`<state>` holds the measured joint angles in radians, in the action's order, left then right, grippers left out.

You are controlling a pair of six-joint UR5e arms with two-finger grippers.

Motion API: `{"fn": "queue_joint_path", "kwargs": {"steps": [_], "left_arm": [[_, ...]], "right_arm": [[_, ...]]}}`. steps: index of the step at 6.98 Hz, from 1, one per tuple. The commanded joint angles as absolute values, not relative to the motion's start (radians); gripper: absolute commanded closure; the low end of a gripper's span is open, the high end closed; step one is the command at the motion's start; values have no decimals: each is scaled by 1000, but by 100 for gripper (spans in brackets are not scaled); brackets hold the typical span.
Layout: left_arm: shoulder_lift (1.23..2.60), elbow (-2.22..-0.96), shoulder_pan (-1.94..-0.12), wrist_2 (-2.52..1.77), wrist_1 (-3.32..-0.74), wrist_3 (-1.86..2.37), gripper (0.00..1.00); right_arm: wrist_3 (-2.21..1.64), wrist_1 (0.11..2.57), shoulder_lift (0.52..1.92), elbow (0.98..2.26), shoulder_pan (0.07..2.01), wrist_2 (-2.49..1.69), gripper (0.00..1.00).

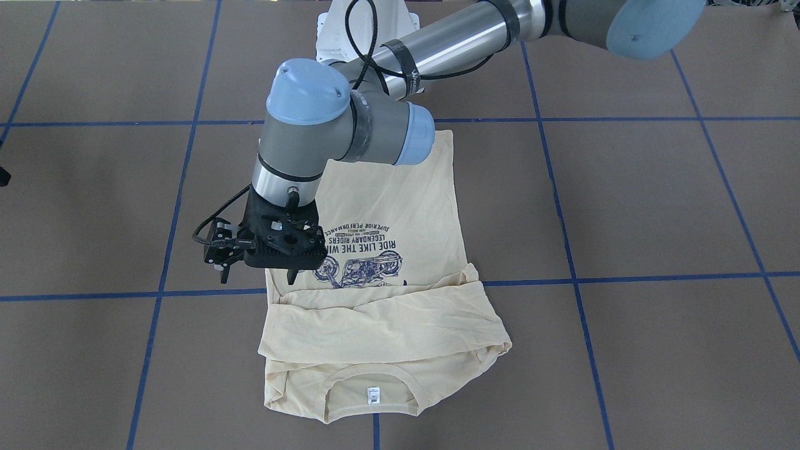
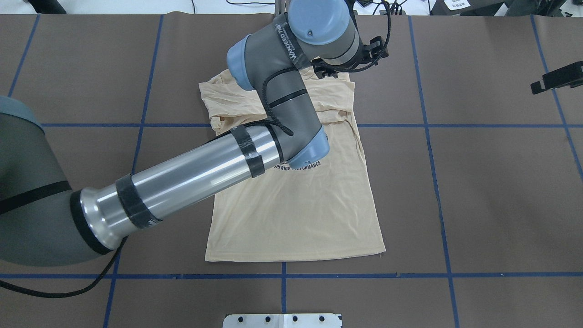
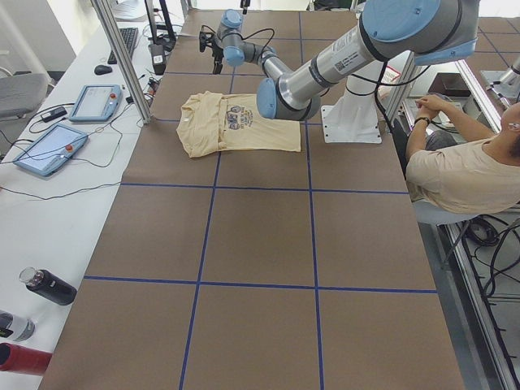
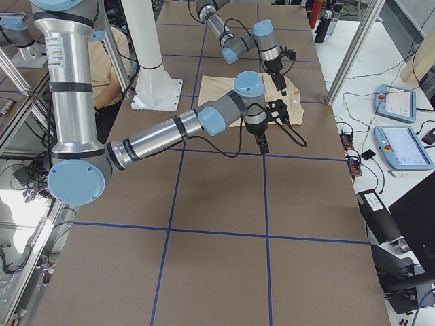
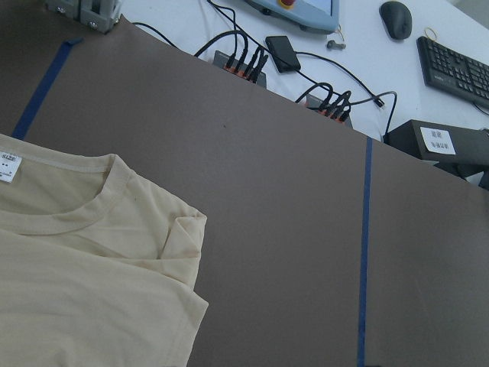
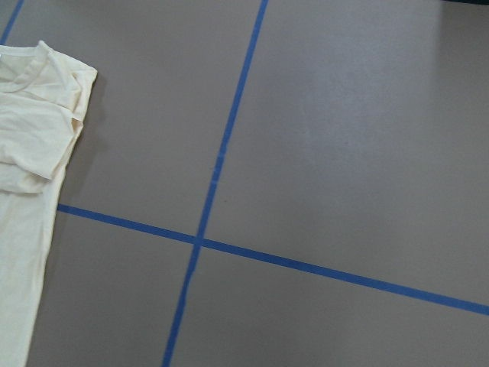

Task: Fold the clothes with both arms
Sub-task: 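Release the sleeve and move both grippers to the shirt's side edges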

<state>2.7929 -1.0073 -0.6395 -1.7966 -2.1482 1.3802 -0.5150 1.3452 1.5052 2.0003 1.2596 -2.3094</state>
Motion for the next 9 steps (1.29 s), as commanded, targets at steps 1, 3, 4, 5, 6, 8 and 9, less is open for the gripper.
{"fn": "queue_joint_path", "kwargs": {"steps": [1,3,4,5,6,8,9], "left_arm": [[2590,-1325,-643,-1832,-1994,1211,0],[2277,-1669,-646,-1832,-1964,1104,0],[2155,-1786,-646,-1830,-1962,1079,0],[2082,-1834,-632,-1822,-1963,1078,0],[2015,-1862,-600,-1818,-1968,1078,0],[1877,-1928,-510,-1723,-1979,1094,0],[1843,-1936,-468,-1701,-1985,1158,0]], "right_arm": [[-795,1218,1500,2052,1121,-2252,0],[-1036,1218,1508,2162,861,-2009,0],[-1139,1219,1508,2193,718,-1882,0],[-1226,1221,1511,2200,568,-1720,0],[-1255,1224,1538,2201,461,-1609,0],[-1282,1226,1583,2200,393,-1546,0],[-1282,1226,1585,2198,391,-1546,0]]}}
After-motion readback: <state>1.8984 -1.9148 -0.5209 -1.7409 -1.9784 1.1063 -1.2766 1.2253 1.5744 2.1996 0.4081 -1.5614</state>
